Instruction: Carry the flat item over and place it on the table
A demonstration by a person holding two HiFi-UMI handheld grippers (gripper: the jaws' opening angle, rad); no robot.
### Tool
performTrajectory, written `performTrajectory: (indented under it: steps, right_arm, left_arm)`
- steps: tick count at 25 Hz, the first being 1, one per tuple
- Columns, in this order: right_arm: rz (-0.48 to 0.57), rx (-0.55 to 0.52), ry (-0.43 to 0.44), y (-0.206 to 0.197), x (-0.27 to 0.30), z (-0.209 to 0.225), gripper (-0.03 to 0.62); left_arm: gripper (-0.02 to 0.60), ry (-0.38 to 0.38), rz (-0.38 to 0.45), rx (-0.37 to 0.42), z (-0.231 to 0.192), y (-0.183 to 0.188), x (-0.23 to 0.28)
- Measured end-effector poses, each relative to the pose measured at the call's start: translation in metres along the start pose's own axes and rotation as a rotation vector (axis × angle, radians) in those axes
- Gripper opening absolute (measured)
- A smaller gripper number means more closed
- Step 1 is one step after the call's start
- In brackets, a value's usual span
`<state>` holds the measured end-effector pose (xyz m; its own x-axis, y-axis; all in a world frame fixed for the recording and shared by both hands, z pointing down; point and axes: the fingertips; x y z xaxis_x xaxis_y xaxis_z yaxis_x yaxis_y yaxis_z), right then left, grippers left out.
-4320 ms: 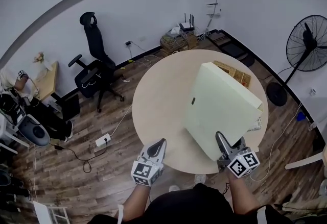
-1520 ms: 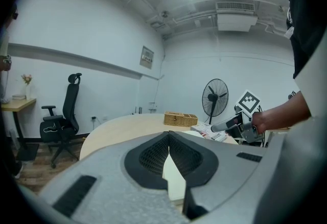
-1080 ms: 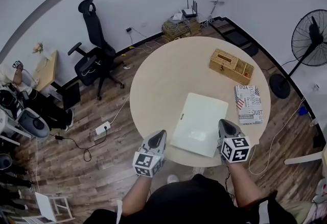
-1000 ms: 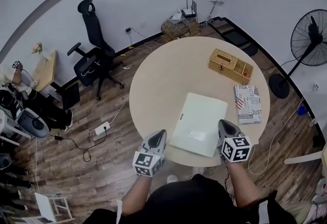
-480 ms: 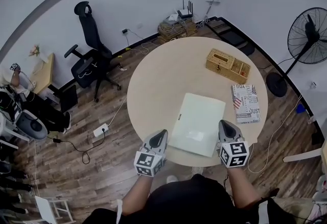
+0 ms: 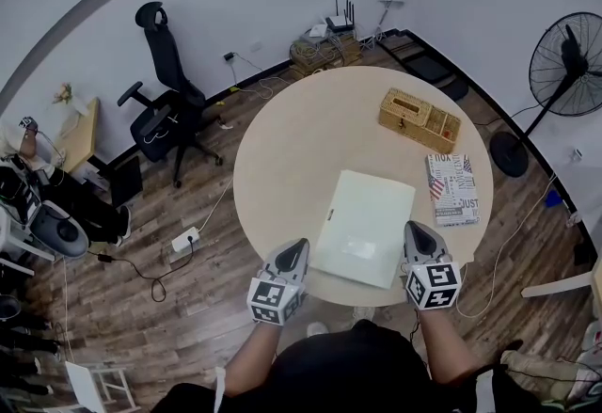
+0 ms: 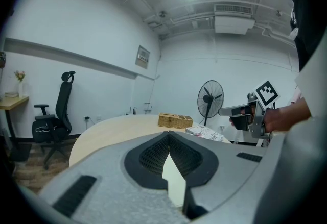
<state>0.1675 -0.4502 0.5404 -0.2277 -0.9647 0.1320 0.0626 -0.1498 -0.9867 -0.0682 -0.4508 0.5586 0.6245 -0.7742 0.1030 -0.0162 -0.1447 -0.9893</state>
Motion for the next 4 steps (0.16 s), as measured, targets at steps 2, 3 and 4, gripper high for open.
performTrajectory:
  steps: [2,3,4]
  right_arm:
    - [-0.002,-0.001,-0.002,-0.001,0.0,0.0014,-0.003]
    - [-0.004,-0.001,-0.003,-0.0015,0.0,0.0018,-0.003]
    - [-0.005,-0.001,-0.003,-0.002,-0.0001,0.0021,-0.003]
  left_arm:
    - [0.006,-0.002,-0.002,-0.001,0.0011,-0.0008,0.0002]
    - [0.006,-0.003,-0.004,-0.001,0.0015,-0.0012,0.0001]
    - [0.006,-0.004,-0.005,-0.002,0.0019,-0.0015,0.0]
Point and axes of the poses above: the fingertips, and each gripper's own axes: x forward along the fingers, z to its right, y out of its top, and after that the axes turned 9 degrees about z, right-handed
